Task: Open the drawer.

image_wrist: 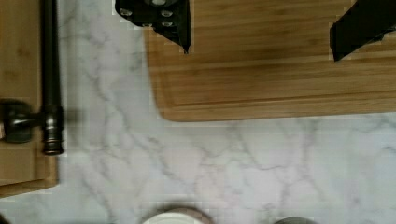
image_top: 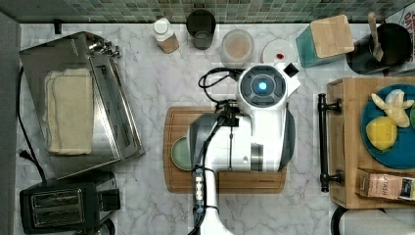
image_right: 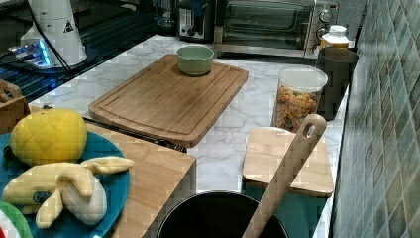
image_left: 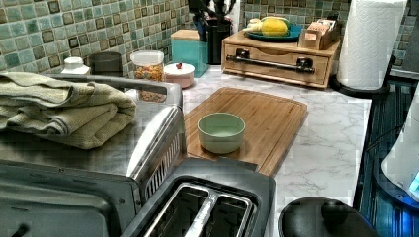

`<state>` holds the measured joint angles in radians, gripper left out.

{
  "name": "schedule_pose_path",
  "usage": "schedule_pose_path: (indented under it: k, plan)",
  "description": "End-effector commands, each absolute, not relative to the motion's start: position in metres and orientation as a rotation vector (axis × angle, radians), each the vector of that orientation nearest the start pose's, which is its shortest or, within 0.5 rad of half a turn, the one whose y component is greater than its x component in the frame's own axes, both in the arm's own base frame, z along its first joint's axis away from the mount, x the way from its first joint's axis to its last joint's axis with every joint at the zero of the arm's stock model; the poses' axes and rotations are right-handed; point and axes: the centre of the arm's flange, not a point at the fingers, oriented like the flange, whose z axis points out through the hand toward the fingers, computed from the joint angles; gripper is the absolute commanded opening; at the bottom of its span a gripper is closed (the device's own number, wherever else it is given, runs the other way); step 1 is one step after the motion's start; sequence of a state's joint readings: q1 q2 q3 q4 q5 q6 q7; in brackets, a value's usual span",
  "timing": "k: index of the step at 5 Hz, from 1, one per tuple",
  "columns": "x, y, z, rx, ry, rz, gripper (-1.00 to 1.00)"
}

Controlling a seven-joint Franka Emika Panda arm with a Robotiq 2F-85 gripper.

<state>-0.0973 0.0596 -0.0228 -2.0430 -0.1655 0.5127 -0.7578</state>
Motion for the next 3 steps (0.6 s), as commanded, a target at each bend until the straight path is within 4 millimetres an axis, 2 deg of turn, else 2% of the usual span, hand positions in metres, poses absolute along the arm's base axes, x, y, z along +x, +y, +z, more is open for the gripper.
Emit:
schedule_pose_path:
  k: [1, 3]
  plan:
    - [0.505, -0.203, 0.400, -3.333, 0.083, -0.103, 1.00]
    - [0.493, -0.250, 0.379, -3.348, 0.055, -0.119, 1.00]
